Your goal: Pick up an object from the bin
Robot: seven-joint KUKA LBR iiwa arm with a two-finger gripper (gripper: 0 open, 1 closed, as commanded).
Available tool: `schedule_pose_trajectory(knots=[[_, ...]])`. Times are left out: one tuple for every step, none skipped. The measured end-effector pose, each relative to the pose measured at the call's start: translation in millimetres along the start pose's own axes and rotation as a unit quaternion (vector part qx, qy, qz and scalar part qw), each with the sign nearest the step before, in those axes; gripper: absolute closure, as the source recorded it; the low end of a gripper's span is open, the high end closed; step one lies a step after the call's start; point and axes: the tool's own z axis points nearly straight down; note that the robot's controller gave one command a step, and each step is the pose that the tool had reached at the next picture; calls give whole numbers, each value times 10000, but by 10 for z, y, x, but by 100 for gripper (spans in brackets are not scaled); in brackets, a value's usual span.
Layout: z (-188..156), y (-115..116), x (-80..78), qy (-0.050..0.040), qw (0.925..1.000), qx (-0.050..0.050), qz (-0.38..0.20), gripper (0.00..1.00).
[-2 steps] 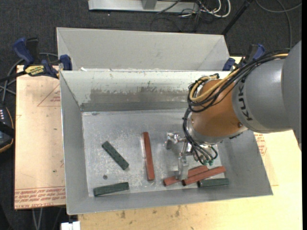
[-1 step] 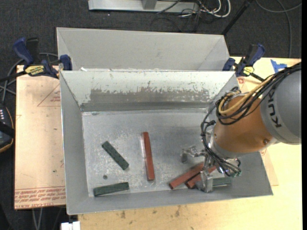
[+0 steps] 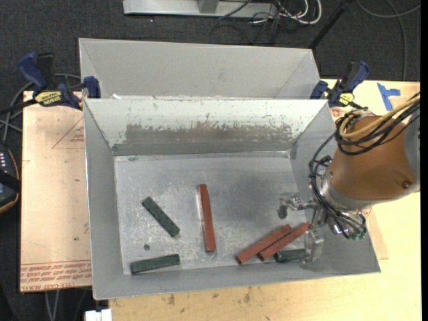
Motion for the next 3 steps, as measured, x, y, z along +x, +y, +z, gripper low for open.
schedule_pose_trajectory(knots=[[685, 199, -194, 36, 9998, -28, 214, 0], [621, 178, -216, 2, 9997, -12, 228, 100], [-800, -41, -611, -26, 9980, 4, -635, 100]])
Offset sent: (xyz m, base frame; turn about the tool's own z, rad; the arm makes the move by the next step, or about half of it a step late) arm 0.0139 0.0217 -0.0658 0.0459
